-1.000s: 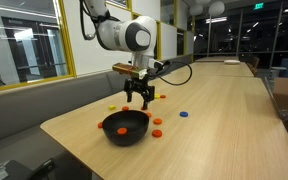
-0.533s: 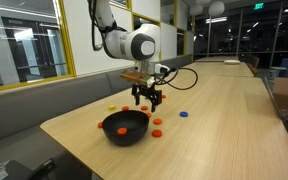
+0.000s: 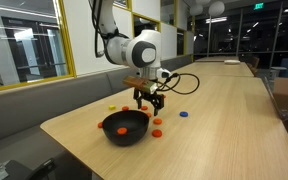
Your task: Place three orange rings inside the black bowl
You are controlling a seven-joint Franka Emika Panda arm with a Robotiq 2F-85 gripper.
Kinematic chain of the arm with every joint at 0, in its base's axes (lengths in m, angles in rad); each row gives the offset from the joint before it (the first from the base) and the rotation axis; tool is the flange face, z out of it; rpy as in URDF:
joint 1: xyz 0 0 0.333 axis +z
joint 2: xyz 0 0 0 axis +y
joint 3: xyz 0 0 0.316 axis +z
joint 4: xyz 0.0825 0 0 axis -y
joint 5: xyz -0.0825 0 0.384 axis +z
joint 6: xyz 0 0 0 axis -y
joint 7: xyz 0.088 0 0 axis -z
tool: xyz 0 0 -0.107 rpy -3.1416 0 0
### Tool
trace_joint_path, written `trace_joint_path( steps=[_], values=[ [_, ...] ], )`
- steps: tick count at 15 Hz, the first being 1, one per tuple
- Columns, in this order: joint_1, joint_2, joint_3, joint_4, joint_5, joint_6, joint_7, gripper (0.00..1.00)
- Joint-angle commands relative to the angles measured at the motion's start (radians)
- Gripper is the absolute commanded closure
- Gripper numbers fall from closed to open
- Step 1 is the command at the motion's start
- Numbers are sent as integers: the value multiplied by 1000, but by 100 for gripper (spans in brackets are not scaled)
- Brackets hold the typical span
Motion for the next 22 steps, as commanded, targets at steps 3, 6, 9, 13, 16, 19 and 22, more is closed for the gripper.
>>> trace_joint_path(
  steps=[3,6,9,13,16,19,22],
  values=[
    [-10,45,20,26,-27,42,-10,0],
    [-1,63,14,35,-52,68,-2,0],
    [5,76,8,47,-83,90,2,0],
    [8,92,4,59,-116,107,5,0],
    [10,96,1,63,-130,114,7,0],
    [18,88,-4,64,-150,87,12,0],
    [22,79,-1,60,-159,62,15,0]
  ],
)
